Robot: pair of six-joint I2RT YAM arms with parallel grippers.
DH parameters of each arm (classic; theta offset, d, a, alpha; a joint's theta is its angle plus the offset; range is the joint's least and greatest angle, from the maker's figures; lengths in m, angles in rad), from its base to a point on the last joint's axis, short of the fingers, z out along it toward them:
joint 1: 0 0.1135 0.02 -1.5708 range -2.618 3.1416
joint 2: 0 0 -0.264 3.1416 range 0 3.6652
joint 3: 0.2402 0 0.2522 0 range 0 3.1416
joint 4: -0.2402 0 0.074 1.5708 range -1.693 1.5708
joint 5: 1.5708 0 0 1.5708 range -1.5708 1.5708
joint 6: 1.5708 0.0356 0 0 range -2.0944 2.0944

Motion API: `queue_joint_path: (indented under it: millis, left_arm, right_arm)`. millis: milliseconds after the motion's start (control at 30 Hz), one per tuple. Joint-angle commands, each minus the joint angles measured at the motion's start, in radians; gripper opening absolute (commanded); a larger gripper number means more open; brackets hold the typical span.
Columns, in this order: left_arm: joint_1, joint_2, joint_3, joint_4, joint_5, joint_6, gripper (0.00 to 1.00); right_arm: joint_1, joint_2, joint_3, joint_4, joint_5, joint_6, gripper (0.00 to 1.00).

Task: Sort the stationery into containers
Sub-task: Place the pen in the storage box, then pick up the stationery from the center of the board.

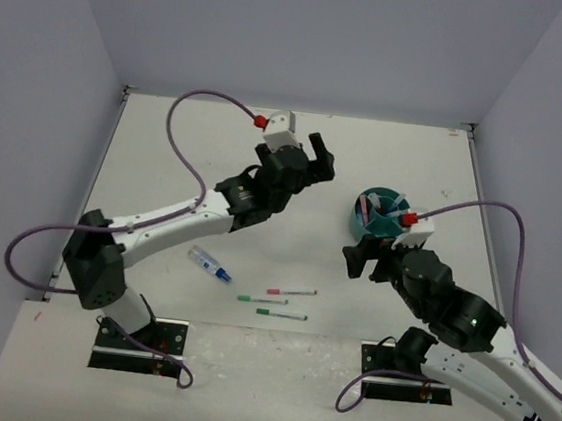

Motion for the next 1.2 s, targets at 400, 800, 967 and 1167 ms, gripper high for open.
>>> queue_joint_path:
  millis: [400,800,967,1167]
  left_arm:
    - [0.135,-0.554,-0.488,-1.034,-0.17,-0.855,1.0]
    - [0.167,-0.491,-0.75,-0.724,-0.021,-0.884,0.95]
    - [0.172,-0.389,-0.711,-0.731,-0.005,-0.883,0.76]
    - [0.175,-0.291,-0.736,-0.724,0.022,-0.921,0.52]
  right_arm:
    - [0.007,0.333,0.002,0.282,-0.31,-0.034,0.93]
    - [0.006,0.225,-0.026,0.221,-0.306,-0.01,0.93]
    - [0.007,0.184,-0.038,0.212,-0.302,-0.01,0.93]
    - [0.006,0.18,-0.038,0.215,-0.311,-0.013,0.93]
